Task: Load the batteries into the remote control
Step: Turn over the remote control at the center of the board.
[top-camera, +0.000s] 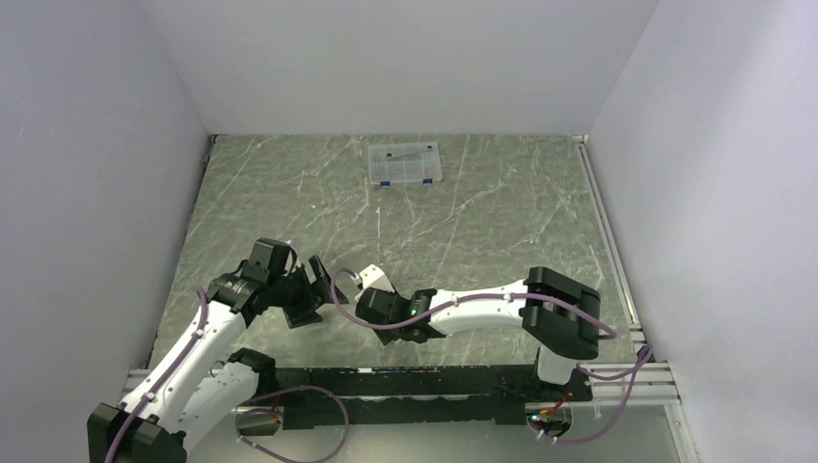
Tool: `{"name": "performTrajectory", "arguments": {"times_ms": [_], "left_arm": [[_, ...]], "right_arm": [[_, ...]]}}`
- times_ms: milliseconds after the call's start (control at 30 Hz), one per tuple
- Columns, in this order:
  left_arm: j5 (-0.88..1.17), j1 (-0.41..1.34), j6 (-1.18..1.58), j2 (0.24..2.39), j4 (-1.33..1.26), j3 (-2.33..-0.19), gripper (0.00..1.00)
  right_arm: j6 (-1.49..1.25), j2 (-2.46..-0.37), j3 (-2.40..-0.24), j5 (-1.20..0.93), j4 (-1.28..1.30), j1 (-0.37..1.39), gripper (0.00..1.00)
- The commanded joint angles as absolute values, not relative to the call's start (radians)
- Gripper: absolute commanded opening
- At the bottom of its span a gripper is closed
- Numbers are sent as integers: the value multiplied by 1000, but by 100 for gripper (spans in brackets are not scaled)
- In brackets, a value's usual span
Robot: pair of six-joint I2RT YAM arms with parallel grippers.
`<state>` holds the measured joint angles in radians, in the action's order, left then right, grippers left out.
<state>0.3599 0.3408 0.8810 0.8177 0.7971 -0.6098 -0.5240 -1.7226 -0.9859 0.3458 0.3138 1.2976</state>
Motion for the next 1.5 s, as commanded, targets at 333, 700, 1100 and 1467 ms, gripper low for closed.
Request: {"name": "performTrajectory", "arguments": {"times_ms": [333,700,1100,1467], "left_arm": [[441,336,829,853,687,-595,85],[685,336,784,946,519,-583,85],[883,336,848,952,336,-541,75],[1017,336,956,996,127,-483,49]], "right_arm": [[-530,-1531,-861,162,179,1206,0],[-456,-1290,-708,-246,48,1065,0],[-363,-1140,-672,-395,91,1032,0],[-307,-1083,-673,-392,124,1032,0]]}}
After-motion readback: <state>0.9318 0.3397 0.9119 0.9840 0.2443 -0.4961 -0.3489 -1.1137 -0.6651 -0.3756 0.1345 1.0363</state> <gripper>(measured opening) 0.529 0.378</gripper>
